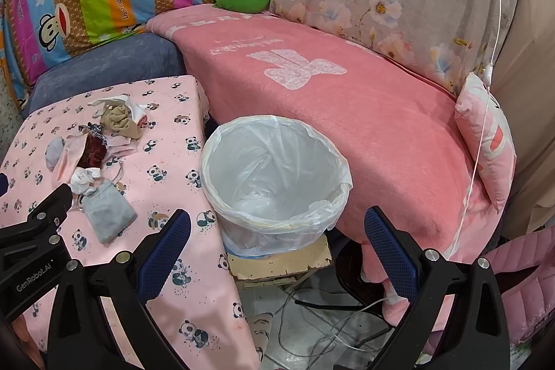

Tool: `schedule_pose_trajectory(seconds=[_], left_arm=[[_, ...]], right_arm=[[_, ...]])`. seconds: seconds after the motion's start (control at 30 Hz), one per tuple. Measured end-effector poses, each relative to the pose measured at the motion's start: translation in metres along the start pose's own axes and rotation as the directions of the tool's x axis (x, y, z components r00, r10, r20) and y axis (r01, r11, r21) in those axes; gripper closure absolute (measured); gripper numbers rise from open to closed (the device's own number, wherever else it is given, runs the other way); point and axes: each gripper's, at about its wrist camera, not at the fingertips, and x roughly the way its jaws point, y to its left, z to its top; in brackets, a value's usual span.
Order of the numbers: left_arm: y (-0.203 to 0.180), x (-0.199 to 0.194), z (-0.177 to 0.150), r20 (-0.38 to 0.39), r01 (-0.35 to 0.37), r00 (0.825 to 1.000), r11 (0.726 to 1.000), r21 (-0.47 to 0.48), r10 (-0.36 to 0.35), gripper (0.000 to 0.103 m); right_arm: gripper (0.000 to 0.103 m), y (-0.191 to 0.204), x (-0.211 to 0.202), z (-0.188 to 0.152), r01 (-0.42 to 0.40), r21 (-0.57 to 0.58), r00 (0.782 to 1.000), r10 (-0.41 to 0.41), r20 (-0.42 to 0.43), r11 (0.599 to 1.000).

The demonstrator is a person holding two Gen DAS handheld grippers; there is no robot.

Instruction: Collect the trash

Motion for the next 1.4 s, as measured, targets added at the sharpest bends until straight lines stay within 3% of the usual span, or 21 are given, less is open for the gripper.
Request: schedule_pose_trajectory(seconds=[0.83, 0.9, 1.0, 1.4], left_arm=[[0.002, -0.008, 0.003, 0.009, 0.000, 1.000, 1.000, 0.003, 0.000, 0.007], [0.000, -0.011, 0.003, 0.077, -0.013, 0.997, 1.000, -0.003, 0.013, 0.007], [0.001, -0.010, 0.005, 0.037, -0.006, 0.999, 1.000, -0.003, 0.006, 0.007], [0.000, -0.010, 0.009, 0.015, -0.011, 1.000, 1.000, 0.004, 0.010, 0.007]], right_arm=[[0.005, 0.001, -0.003, 0.003, -0.004, 0.001, 1.000, 0.004, 0.010, 1.000], [0.005, 0.001, -0.003, 0.003, -0.005, 0.002, 1.000, 0.005, 0.010, 1.000], [0.005, 0.002, -0.004, 0.004, -0.006, 0.004, 1.000, 0.006, 0.012, 1.000], [0.005, 0.001, -0.005, 0.006, -0.008, 0.006, 1.000, 0.008, 0.015, 1.000]])
